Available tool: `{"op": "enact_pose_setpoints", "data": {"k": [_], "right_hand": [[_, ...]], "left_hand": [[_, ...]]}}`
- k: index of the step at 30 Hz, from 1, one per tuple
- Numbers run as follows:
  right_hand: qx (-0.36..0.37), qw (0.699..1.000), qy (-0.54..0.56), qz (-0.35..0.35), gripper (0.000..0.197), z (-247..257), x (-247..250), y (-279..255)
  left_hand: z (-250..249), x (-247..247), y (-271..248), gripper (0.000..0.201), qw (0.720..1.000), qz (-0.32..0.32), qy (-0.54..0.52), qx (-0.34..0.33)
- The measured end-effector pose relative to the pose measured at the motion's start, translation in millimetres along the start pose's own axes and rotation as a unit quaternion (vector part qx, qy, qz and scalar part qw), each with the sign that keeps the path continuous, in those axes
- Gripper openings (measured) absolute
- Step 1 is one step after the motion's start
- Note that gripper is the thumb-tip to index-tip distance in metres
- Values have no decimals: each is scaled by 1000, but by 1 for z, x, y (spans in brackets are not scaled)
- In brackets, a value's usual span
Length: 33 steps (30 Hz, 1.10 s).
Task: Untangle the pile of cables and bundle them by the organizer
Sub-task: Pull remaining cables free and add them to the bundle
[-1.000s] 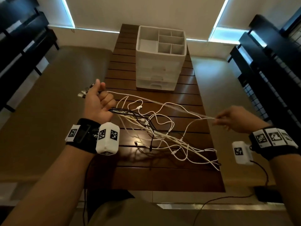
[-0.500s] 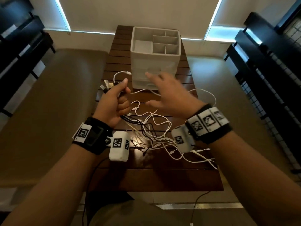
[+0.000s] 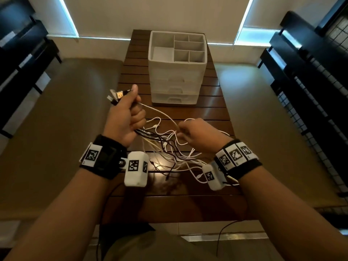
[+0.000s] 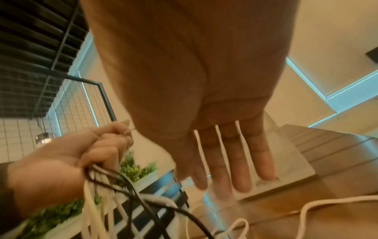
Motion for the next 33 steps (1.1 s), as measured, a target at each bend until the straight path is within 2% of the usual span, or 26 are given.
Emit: {"op": "enact_pose_setpoints", "data": {"k": [2,3,5,6,7,10,12,16,20,23,28,31,33], "right_hand": [[29,997,47,-50,49,12,12,3],[51,990,86,-98,54,23,20,5],[88,975,143,-147,34,42,24,11],[91,973,141,-158,20,49,23,14],[87,972,127,-180,14,54,23,17],[69,951,123,-276,21,55,22,15],[63,936,163,-305,21,57,20,6],[94,945,178,-259,18,61,-3,-4],[87,963,136,-216,9,51,-12,-2],[77,969,149,-183,8,53,-10,1],[45,973,204,-100,23,57,-8,3],[34,965,239,-105,27,61,-17,5],[21,949,291,-122,33,65,-22,8]], "left_hand": [[7,-12,-1,38,999,23,24,13],[9,-17,-1,37,999,35,35,16],[11,-23,-2,34,997,53,53,10],[12,-26,-2,32,997,56,59,3],[12,-28,-2,31,997,52,62,-7],[9,-31,-3,21,999,21,29,-34],[5,-29,-4,9,998,11,-10,-54],[5,-27,-4,22,997,4,13,-72],[14,-32,-8,33,997,0,48,-58],[20,-39,-10,34,996,-16,70,-56],[21,-40,-10,34,995,-39,58,-74],[21,-42,-12,31,990,-55,80,-100],[21,-46,-14,28,988,-71,80,-110]]}}
Point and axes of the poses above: each hand's wrist, its own y-axis towards the middle knuckle, its own x-axis out of the back of the hand, z = x × y, the point moved 2 cm from there along y, towards the middle knuckle, and after that the axes turned 14 degrees about x, right-handed, at the moved point
